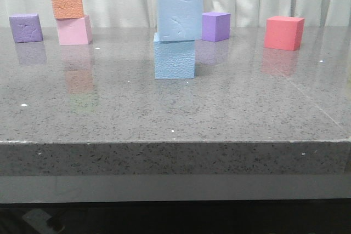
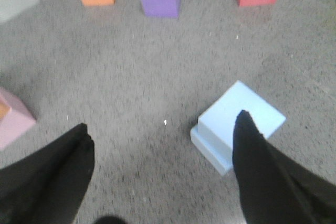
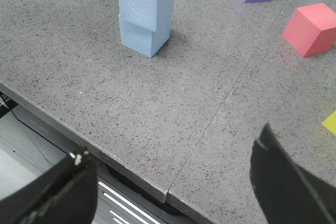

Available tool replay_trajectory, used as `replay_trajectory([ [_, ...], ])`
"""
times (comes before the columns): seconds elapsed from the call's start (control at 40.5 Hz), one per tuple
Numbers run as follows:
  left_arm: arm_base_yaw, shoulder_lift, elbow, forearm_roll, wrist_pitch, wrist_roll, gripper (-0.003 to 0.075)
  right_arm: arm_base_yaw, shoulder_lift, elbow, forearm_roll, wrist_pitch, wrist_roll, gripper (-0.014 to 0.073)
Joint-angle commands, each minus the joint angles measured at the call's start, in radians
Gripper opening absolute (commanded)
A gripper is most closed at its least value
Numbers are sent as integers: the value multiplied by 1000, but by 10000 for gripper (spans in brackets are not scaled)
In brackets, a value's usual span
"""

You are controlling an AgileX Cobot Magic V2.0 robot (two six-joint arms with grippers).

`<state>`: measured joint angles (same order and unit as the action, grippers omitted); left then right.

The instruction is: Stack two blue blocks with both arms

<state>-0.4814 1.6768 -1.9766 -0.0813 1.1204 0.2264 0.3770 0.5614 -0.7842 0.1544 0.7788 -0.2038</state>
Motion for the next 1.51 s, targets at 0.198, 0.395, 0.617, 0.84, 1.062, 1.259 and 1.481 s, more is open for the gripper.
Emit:
replay_trajectory([
  [0.198,-7,-139,88,20,21,-144,452,-6,2,-23,11,-68,-6,603],
  [0.395,-7,-283,326,60,-51,-177,452,-6,2,-23,11,-68,-6,603],
  [0.617,-7,-515,633,74,-143,-205,452,-6,2,-23,11,-69,-6,603],
  [0.84,-7,-747,898,89,-205,-278,452,-6,2,-23,11,-69,-6,603],
  [1.062,-7,-967,1095,184,-261,-436,452,-6,2,-23,10,-69,-6,603],
  [1.259,-7,-1110,1192,184,-343,-438,450,-6,2,-23,4,-69,-6,603],
  [1.481,-7,-1137,1204,184,-381,-419,358,-6,2,-23,5,-71,-6,433],
])
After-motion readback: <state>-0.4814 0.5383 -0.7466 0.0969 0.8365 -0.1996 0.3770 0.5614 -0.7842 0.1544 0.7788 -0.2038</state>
